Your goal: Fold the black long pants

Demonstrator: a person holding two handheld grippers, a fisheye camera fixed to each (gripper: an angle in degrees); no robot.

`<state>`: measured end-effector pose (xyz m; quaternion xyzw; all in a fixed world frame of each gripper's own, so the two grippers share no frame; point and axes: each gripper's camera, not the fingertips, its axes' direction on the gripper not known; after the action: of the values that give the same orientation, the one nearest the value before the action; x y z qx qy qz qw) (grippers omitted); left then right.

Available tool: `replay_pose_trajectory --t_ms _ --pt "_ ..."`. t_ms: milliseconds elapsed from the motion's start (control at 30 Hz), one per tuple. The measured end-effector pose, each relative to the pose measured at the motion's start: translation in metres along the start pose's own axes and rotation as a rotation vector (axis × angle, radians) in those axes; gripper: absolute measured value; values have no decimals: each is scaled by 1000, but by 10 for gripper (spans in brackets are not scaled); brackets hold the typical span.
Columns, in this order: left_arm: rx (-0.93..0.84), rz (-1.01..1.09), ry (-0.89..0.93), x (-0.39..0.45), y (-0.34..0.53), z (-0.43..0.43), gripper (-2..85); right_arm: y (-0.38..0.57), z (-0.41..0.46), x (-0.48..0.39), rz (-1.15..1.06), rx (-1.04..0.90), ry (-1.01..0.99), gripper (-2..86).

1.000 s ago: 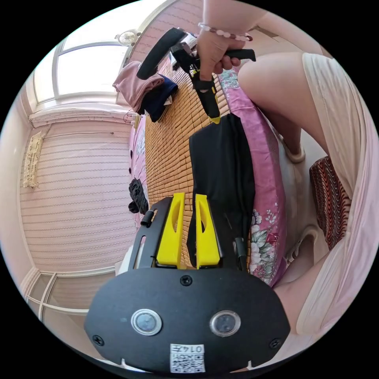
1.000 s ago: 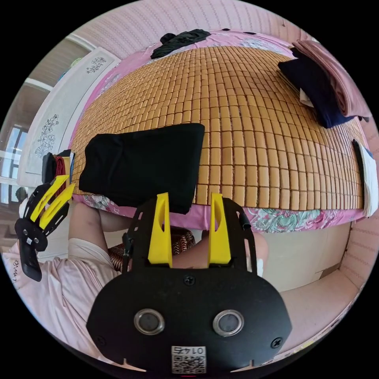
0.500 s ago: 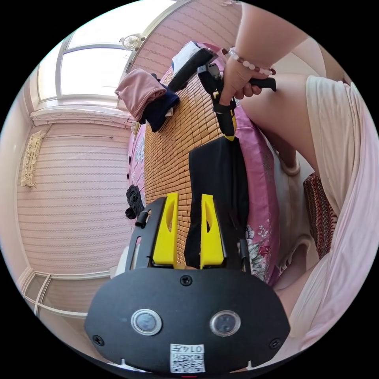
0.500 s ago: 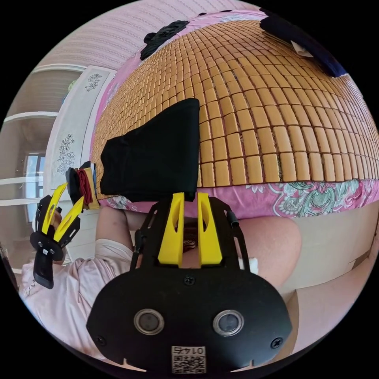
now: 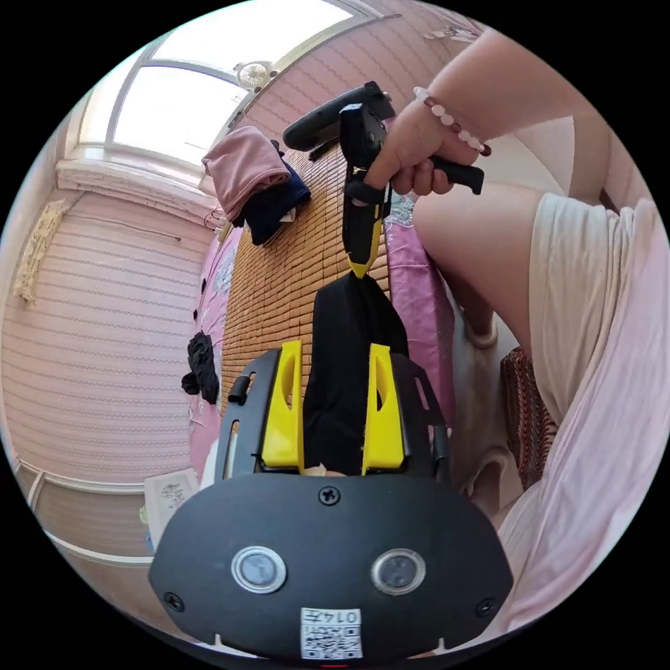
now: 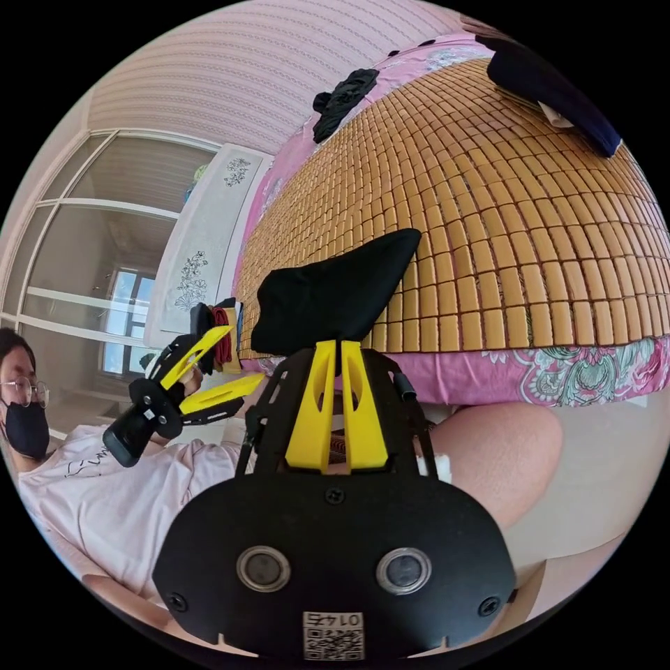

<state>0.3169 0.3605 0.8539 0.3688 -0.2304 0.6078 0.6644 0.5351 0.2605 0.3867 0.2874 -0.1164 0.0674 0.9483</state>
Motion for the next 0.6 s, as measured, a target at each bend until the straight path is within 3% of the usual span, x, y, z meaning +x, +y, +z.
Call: replay_pose_trajectory --t_ms 200,267,367,467,600 --pt "58 -334 247 -41 11 7 190 4 -15 -23 -101 18 -38 7" --pt "74 -382 221 -50 14 6 162 5 -17 -28 -125 14 -37 8" --pt "98 -409 174 -60 19 3 46 9 -17 -34 -164 4 -76 15" --pt "88 -410 166 -68 24 3 16 15 -22 -30 -171 30 -59 30" --pt "79 -450 290 -85 40 -1 3 23 -33 12 48 165 -47 132"
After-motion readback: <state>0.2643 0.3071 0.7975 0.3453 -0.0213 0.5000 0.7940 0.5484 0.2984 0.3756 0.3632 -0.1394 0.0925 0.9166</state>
